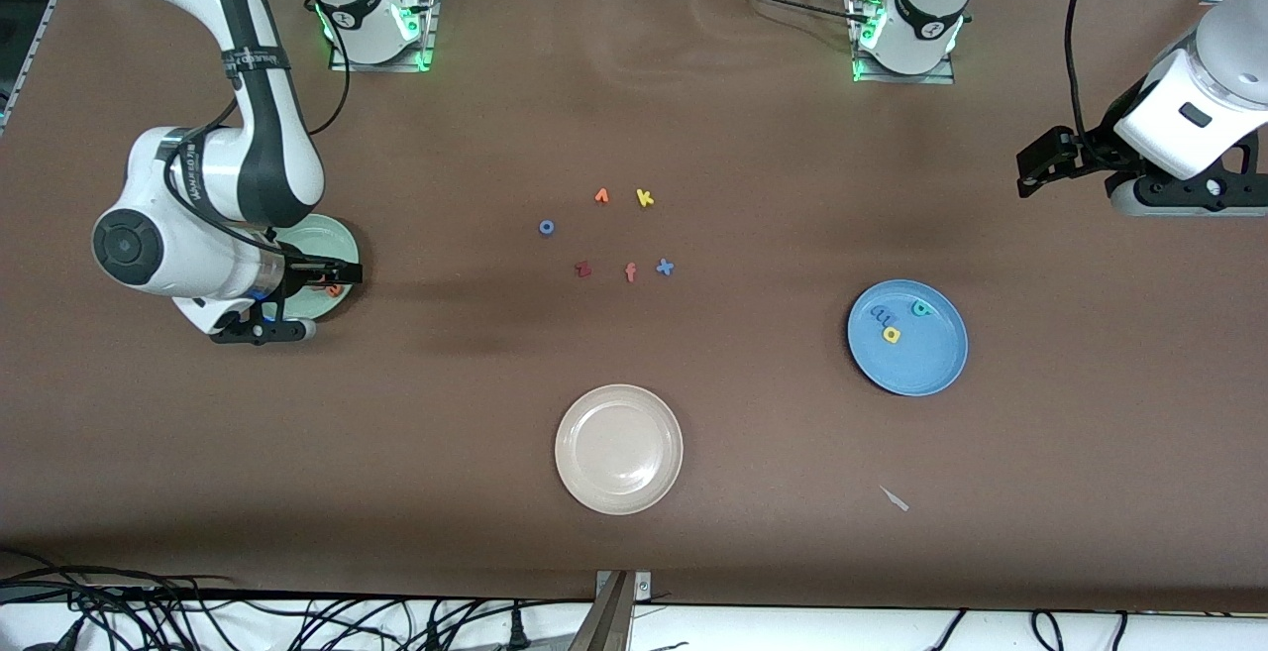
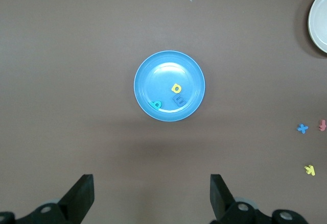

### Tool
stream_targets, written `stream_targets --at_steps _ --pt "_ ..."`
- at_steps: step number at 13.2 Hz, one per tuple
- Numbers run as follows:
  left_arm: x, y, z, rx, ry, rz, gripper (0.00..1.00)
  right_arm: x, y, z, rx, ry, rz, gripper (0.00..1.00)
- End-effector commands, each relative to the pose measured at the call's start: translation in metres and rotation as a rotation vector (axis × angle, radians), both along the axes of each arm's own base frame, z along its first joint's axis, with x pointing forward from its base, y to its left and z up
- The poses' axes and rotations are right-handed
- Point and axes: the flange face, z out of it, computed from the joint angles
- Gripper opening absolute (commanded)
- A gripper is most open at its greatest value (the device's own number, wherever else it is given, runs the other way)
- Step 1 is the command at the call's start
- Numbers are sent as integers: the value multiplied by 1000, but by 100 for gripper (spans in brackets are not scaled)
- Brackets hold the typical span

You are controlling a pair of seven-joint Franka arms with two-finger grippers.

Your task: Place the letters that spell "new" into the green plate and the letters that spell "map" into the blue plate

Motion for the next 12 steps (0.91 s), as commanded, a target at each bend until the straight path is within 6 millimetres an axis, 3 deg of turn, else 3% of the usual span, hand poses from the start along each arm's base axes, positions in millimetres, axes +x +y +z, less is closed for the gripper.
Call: stream_targets --at_steps 1,9,12 --pt "0 -2 5 5 4 -16 100 8 6 34 16 12 6 100" --pt "0 -2 5 5 4 -16 100 21 18 137 32 34 32 100" --pt "0 -2 5 5 4 -16 100 18 13 159 31 56 30 100"
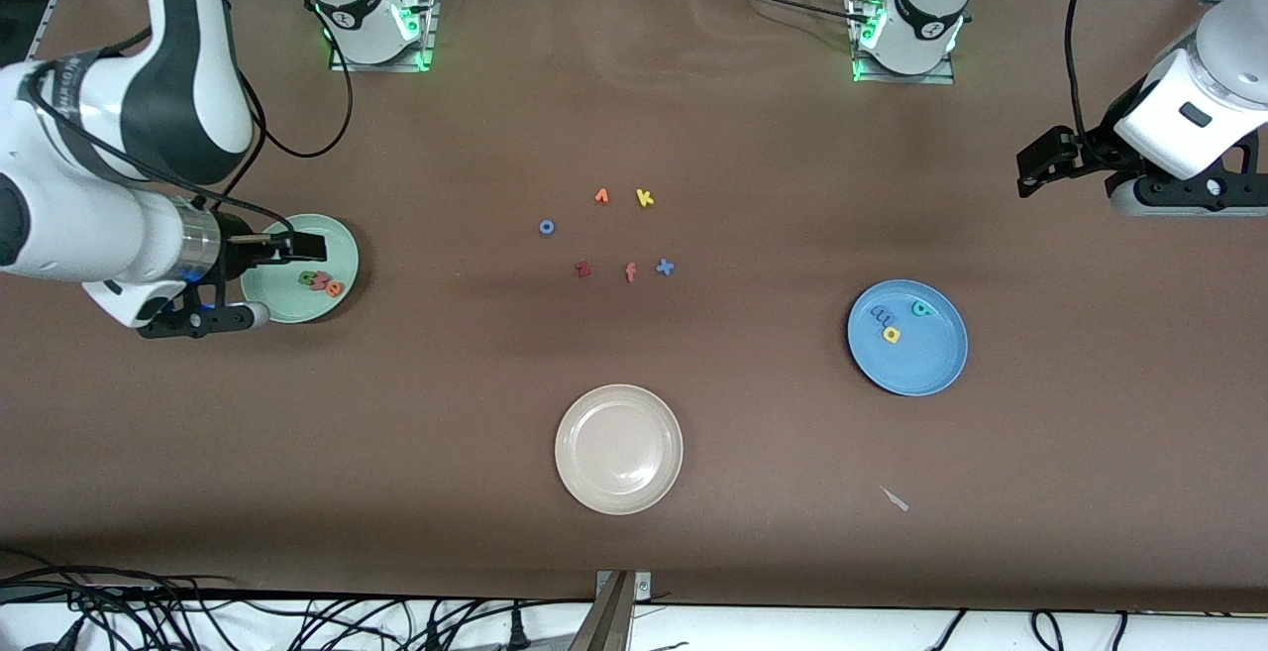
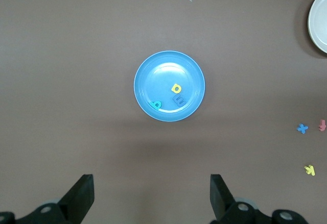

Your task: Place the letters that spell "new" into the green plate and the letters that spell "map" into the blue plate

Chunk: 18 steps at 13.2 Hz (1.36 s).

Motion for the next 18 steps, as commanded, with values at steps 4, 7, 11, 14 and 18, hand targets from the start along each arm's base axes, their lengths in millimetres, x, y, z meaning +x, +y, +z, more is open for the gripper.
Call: stream_targets --at_steps 4,7,11,14,18 --pt "0 -2 5 5 4 -16 100 -3 -11 20 7 20 -28 100" --pt "0 -2 5 5 4 -16 100 -3 -9 20 7 21 -28 100" --pt "0 -2 5 5 4 -16 100 -4 -5 20 4 21 -23 100" --pt "0 -2 5 5 4 -16 100 -4 -5 20 3 20 -22 100" --pt "0 -2 5 5 4 -16 100 -5 -7 20 3 27 -13 100"
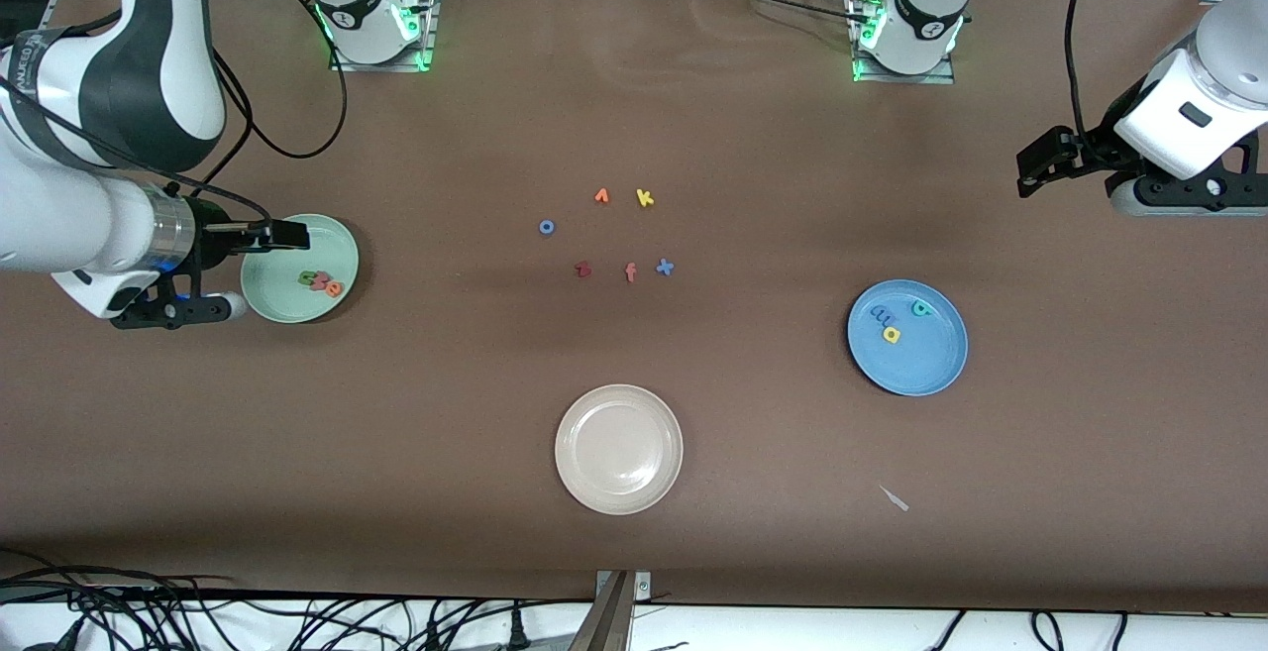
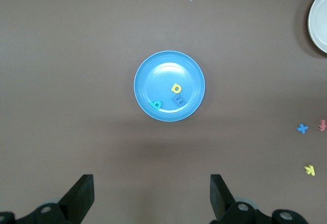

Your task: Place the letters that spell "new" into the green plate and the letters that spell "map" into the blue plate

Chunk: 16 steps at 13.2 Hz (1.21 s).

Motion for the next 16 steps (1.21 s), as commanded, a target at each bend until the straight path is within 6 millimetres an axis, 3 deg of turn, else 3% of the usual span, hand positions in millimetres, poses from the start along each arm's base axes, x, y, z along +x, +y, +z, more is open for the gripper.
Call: stream_targets --at_steps 1,3,5,7,9,14,16 --pt "0 -2 5 5 4 -16 100 -2 0 9 8 4 -2 100" --pt "0 -2 5 5 4 -16 100 -4 0 14 11 -10 -8 100" --pt "0 -2 5 5 4 -16 100 -12 -17 28 25 -35 -16 100" --pt "0 -2 5 5 4 -16 100 -29 -25 35 19 -106 24 100" --pt "0 -2 5 5 4 -16 100 -44 -17 43 -19 -173 73 100" --pt "0 -2 5 5 4 -16 100 -92 -31 66 -54 -169 83 100" --pt "0 -2 5 5 4 -16 100 -99 -35 79 -59 -146 76 100"
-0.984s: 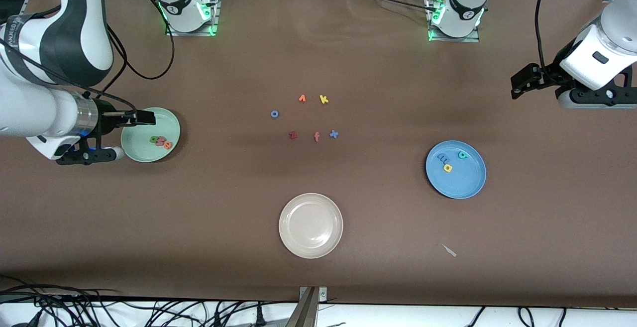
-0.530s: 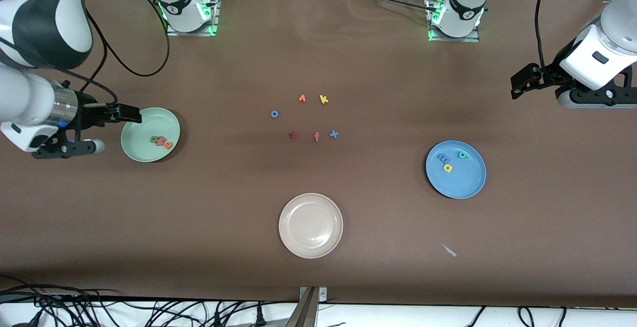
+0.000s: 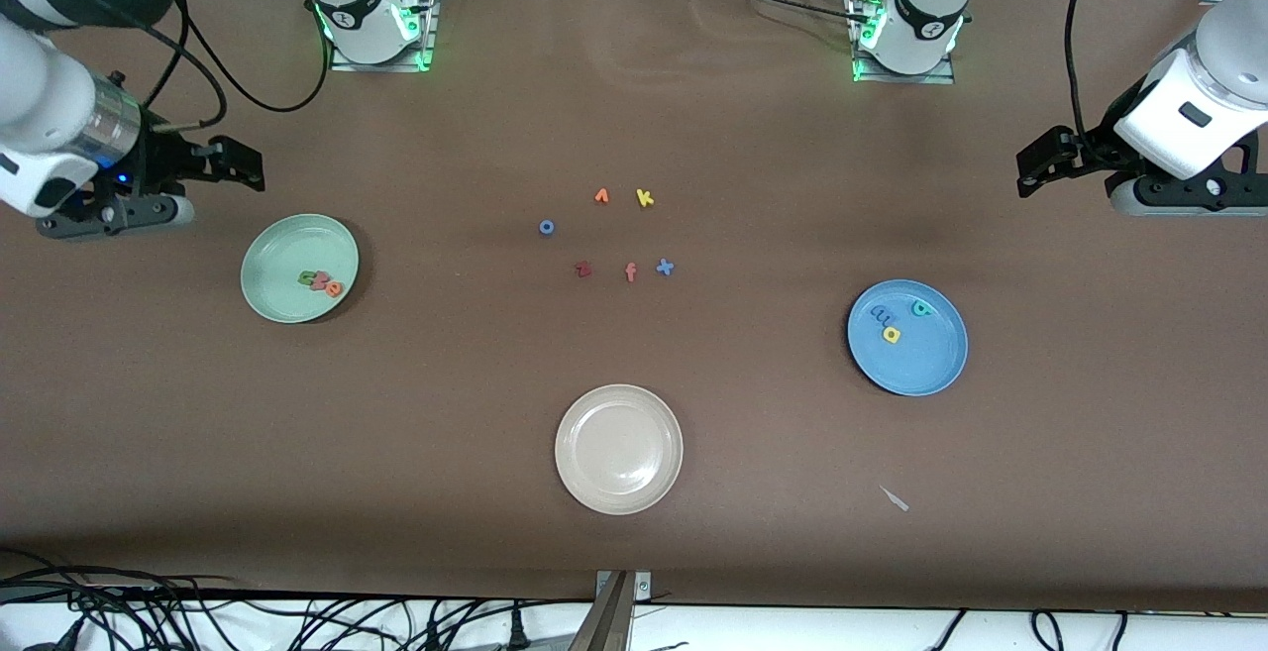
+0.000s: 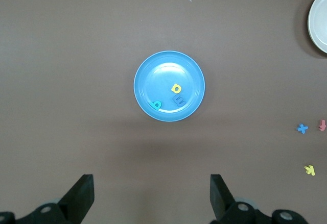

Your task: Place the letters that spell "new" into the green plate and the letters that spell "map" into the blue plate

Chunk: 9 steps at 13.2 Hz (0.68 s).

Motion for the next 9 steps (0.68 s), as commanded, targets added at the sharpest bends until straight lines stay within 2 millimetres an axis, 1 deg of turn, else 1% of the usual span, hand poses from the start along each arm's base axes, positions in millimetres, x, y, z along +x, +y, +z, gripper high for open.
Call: stream_targets --at_steps 1,2,3,6,7,9 --pt "0 -1 5 5 5 -16 100 -18 -14 20 -21 6 -26 100" --pt "0 -1 5 5 5 -16 100 -17 -28 21 -18 3 -51 100" --pt "0 -1 5 5 5 -16 100 -14 -34 22 -15 -6 -60 100" --pt "0 -1 5 5 5 -16 100 -11 -33 21 -15 -11 -68 100" --pt "0 -1 5 5 5 -16 100 -6 -32 21 -16 -18 -69 100" --pt "0 -1 5 5 5 -16 100 0 -32 27 -18 -43 -66 100"
